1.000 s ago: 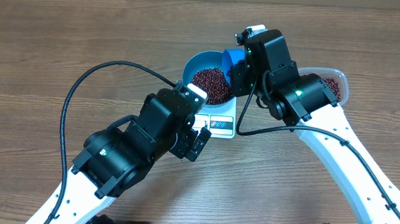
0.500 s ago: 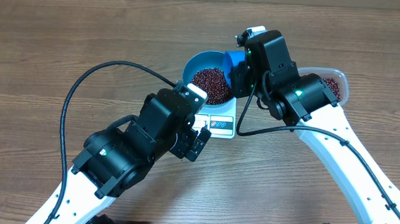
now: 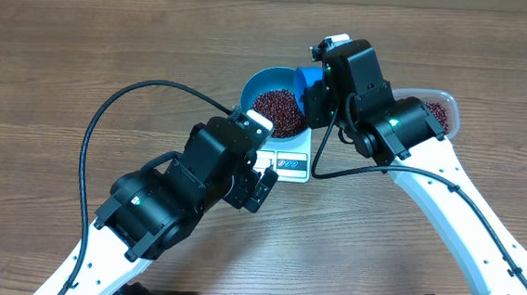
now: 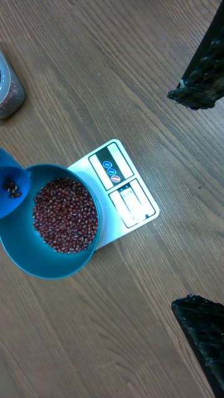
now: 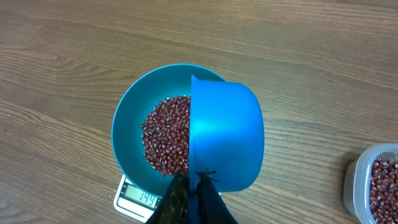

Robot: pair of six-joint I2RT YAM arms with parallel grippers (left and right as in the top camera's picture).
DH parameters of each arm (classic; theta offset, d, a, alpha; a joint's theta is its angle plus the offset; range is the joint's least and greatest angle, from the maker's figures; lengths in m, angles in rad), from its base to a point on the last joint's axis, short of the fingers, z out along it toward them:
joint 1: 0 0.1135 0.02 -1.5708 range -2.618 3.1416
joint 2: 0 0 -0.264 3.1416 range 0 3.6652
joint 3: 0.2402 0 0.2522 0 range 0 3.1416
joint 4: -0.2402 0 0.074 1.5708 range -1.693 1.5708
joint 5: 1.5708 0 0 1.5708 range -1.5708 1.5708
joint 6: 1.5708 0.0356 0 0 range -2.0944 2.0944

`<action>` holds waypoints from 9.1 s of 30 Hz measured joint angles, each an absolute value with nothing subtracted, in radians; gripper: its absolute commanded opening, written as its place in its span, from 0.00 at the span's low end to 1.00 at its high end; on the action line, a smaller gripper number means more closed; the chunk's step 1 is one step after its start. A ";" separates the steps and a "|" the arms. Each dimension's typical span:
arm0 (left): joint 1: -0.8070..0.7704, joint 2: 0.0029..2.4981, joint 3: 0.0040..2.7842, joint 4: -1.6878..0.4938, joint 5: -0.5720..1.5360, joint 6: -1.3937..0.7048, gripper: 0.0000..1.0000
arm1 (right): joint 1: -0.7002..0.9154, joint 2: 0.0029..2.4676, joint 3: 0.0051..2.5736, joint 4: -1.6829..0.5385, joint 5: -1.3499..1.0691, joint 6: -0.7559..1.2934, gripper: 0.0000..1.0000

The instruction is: Scoop item into bowl and weigh 150g on scale

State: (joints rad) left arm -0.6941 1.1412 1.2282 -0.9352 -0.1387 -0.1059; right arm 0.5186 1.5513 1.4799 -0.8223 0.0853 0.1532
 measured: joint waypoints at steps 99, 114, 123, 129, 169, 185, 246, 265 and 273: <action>-0.694 1.141 1.228 -0.935 -0.139 -0.106 1.00 | 0.517 1.551 1.480 -0.822 0.091 0.088 0.04; -0.694 1.141 1.228 -0.935 -0.139 -0.106 1.00 | 0.518 1.551 1.480 -0.804 0.089 0.052 0.04; -0.694 1.141 1.228 -0.935 -0.139 -0.106 1.00 | 0.518 1.551 1.480 -0.801 0.083 0.052 0.04; -0.694 1.141 1.228 -0.935 -0.139 -0.106 1.00 | 0.517 1.551 1.480 -0.803 0.085 0.052 0.04; -0.694 1.141 1.228 -0.935 -0.139 -0.106 0.99 | 0.517 1.551 1.480 -0.801 0.081 0.027 0.04; -0.694 1.141 1.228 -0.935 -0.139 -0.106 1.00 | 0.517 1.551 1.480 -0.814 0.067 0.027 0.04; -0.694 1.141 1.228 -0.935 -0.139 -0.106 1.00 | 0.517 1.552 1.480 -0.829 0.041 -0.038 0.04; -0.694 1.141 1.228 -0.935 -0.139 -0.106 1.00 | 0.517 1.551 1.480 -0.834 0.036 -0.046 0.04; -0.694 1.141 1.228 -0.935 -0.139 -0.106 1.00 | 0.517 1.551 1.480 -0.843 0.033 -0.052 0.04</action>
State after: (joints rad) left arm -0.6941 1.1412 1.2282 -0.9352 -0.1387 -0.1062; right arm 0.5171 1.5513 1.4799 -0.8433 0.0330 -0.0525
